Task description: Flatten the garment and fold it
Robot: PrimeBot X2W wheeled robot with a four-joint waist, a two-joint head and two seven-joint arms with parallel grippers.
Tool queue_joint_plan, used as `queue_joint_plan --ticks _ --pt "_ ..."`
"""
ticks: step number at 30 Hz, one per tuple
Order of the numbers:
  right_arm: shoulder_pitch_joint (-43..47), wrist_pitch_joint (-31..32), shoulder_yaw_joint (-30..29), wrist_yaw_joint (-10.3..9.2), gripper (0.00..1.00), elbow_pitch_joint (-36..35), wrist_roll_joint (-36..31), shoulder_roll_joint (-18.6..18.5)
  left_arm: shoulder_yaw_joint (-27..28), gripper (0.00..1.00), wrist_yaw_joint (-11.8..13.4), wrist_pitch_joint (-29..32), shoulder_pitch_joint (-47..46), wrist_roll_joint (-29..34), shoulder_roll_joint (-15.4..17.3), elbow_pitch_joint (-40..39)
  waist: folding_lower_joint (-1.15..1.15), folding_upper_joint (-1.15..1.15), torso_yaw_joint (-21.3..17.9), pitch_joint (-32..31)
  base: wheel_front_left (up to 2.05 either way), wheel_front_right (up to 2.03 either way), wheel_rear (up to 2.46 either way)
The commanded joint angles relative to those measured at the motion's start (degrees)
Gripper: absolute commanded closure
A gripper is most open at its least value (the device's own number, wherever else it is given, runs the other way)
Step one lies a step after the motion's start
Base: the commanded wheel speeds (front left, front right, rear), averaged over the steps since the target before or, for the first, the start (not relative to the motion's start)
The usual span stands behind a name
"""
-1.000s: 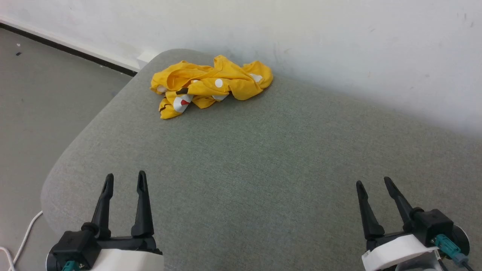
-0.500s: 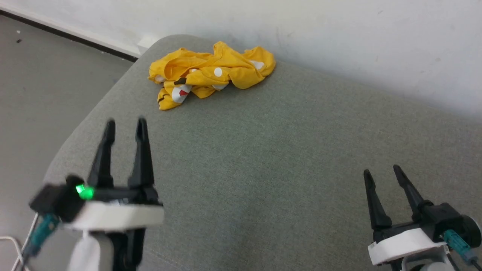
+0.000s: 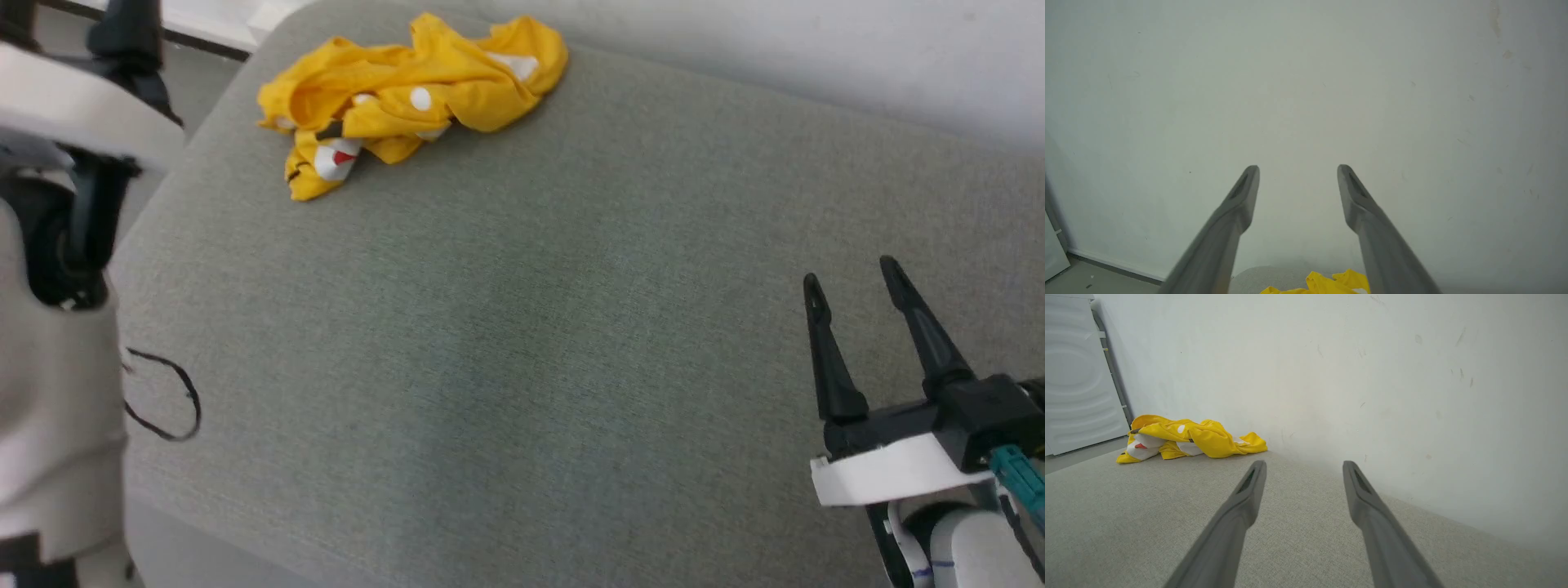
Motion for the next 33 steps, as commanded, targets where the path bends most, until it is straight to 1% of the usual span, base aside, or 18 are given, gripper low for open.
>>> queue_joint_plan --ticks 1,5,8,11,15,19,24,28,33 --pt "-1.06 0.37 0.14 -0.05 0.0 -1.06 -0.67 0.06 0.13 0.0 -0.53 0.64 -1.87 0.02 1.05 2.16 -0.02 -0.01 -3.85 5.03 0.0 0.0 0.0" --pt "-2.22 1.42 0.55 -0.05 0.0 -4.21 -1.94 0.06 0.78 0.0 -1.22 2.83 -7.7 -1.2 4.04 10.62 -0.02 -0.01 -6.26 8.45 0.0 0.0 0.0" --pt "-2.85 2.31 0.52 -0.05 0.0 -6.83 -3.1 0.06 0.83 0.0 -1.72 3.93 -11.36 -2.44 5.52 15.92 -0.02 -0.01 -7.46 10.82 0.0 0.0 0.0" --pt "-3.36 3.26 1.11 -0.05 0.0 -9.61 -4.14 0.06 -0.07 0.0 -2.29 6.05 -14.43 -3.84 7.17 21.16 -0.02 -0.01 -8.67 13.14 0.0 0.0 0.0" --pt "-3.95 4.38 2.05 -0.05 0.0 -13.22 -5.39 0.06 -2.81 0.0 -2.82 9.82 -17.06 -6.59 9.14 26.9 -0.02 -0.01 -9.9 16.12 0.0 0.0 0.0" --pt "-4.42 5.76 3.01 -0.05 0.0 -15.63 -6.96 0.06 -6.85 0.0 -2.93 14.58 -17.59 -10.83 10.85 30.28 -0.02 -0.01 -10.81 18.89 0.0 0.0 0.0" --pt "-4.86 6.87 3.83 -0.05 0.0 -16.98 -8.2 0.06 -10.25 0.0 -2.95 19.23 -17.11 -14.63 12.63 34.88 -0.02 -0.01 -11.85 21.5 0.0 0.0 0.0" --pt "-5.16 6.99 4.62 -0.05 0.0 -17.27 -8.24 0.06 -12.03 0.0 -2.95 20.6 -16.57 -15.56 14.08 38.19 -0.02 -0.01 -13.42 22.43 0.0 0.0 0.0" --pt "-4.93 7.35 4.88 -0.05 0.0 -17.75 -8.47 0.06 -14.16 0.0 -2.96 20.51 -16.17 -15.07 15.36 41.61 -0.02 -0.01 -15.06 23.05 0.0 0.0 0.0"
